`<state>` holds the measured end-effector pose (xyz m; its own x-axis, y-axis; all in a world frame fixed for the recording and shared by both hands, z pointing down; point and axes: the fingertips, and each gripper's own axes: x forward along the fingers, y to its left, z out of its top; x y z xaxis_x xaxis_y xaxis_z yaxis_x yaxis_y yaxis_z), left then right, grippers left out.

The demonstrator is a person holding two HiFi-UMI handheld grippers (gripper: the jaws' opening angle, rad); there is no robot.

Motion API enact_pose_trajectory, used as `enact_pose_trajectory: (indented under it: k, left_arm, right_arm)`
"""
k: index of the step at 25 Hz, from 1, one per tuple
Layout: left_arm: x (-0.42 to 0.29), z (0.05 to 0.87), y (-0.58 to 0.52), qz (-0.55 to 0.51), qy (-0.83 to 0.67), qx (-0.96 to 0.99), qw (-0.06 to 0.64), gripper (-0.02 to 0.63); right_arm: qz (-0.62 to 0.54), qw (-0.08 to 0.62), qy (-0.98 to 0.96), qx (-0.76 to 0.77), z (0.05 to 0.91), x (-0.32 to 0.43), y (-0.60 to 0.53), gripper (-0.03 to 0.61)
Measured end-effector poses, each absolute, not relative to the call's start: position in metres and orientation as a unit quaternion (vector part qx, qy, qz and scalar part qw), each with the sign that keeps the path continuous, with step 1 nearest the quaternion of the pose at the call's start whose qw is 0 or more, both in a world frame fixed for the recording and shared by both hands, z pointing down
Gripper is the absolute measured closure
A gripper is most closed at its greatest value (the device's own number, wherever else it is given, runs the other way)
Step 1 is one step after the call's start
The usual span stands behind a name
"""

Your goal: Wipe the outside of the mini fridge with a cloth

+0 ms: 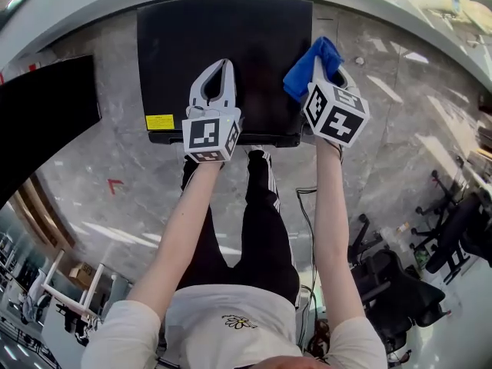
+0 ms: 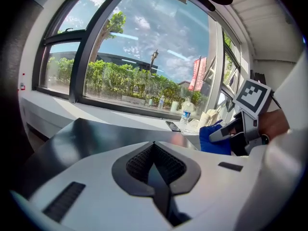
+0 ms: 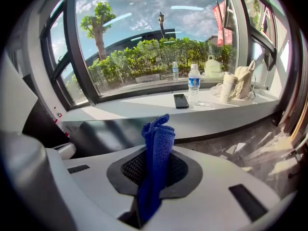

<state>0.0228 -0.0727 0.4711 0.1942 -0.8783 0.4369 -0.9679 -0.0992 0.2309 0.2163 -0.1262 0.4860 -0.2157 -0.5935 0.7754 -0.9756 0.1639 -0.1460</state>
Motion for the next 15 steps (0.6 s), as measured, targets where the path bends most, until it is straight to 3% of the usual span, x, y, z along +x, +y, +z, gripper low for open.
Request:
enact_pose_trajectory:
  k: [6, 15]
  left_arm:
    - [-0.045, 0.453, -0.057, 0.066, -0.652, 0.722, 0.221, 0.609]
    - [-0.220, 0.444, 0.018, 0.053, -0.735, 0.637, 0.226, 0.609]
  right_arm:
    - [0.311, 0.279, -0.749, 0.515, 0.458, 0.116, -0.110, 0.517]
    - [0.291, 0.313, -0.825, 0.369, 0.452, -0.120, -0.036, 0.517]
